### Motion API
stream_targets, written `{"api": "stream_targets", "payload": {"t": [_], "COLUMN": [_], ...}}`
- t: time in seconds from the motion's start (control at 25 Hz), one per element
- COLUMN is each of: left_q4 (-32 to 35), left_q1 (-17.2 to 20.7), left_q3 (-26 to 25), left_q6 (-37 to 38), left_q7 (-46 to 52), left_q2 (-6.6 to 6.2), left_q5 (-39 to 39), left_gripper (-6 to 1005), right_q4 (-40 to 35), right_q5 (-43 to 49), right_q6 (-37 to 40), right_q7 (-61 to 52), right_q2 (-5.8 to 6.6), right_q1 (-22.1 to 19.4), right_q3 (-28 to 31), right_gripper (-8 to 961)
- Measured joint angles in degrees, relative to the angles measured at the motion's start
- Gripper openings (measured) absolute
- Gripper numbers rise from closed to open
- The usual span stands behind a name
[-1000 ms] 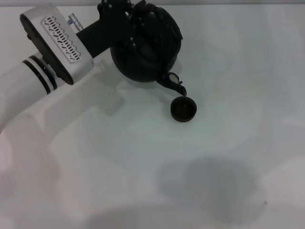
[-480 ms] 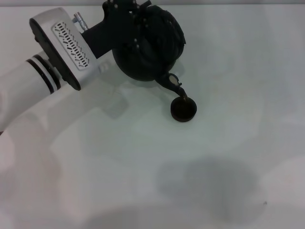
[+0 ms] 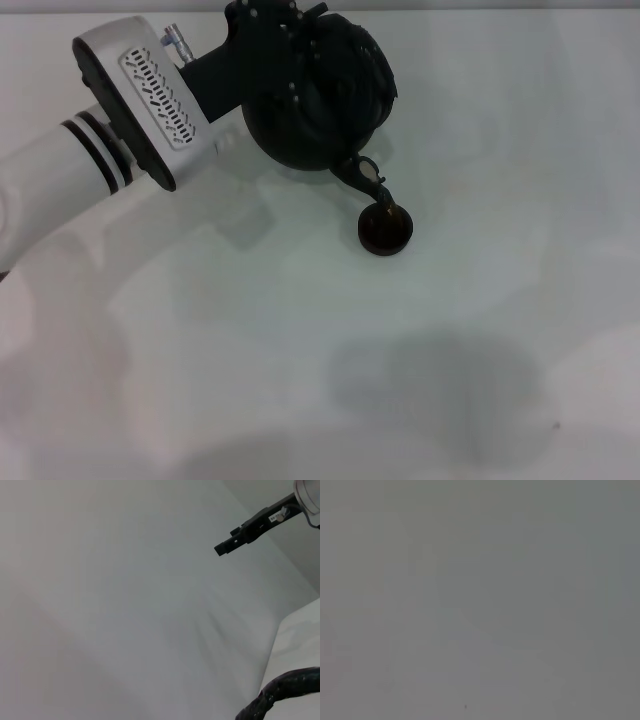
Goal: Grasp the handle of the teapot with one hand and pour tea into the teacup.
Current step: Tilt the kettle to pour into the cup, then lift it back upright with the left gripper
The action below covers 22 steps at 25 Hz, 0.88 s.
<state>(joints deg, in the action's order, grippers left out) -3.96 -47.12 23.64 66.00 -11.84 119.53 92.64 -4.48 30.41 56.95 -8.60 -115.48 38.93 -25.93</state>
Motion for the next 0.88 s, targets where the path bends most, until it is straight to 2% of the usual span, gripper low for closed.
{"api": "stream_targets", "payload": {"t": [0.64,0.88], "left_q4": [-0.2,-2.1], "left_q1": [0.5,0.6], "left_q3": [-0.4,-2.7], "left_q6": [0.2,0.4], "left_q7": [0.2,0.5], "left_q2": [0.06,0.09], "left_q5": [-0.4,-0.9], "left_gripper": [92,92], "right_q4": [0.0,0.0], "right_q5": [0.0,0.0], "right_q6": [0.0,0.0], "right_q7": [0.0,0.0], "right_q2": [-0.06,-0.09], "right_q1": [-0.1,-0.2], "right_q3": [0.0,0.0], "right_gripper": [843,843]}}
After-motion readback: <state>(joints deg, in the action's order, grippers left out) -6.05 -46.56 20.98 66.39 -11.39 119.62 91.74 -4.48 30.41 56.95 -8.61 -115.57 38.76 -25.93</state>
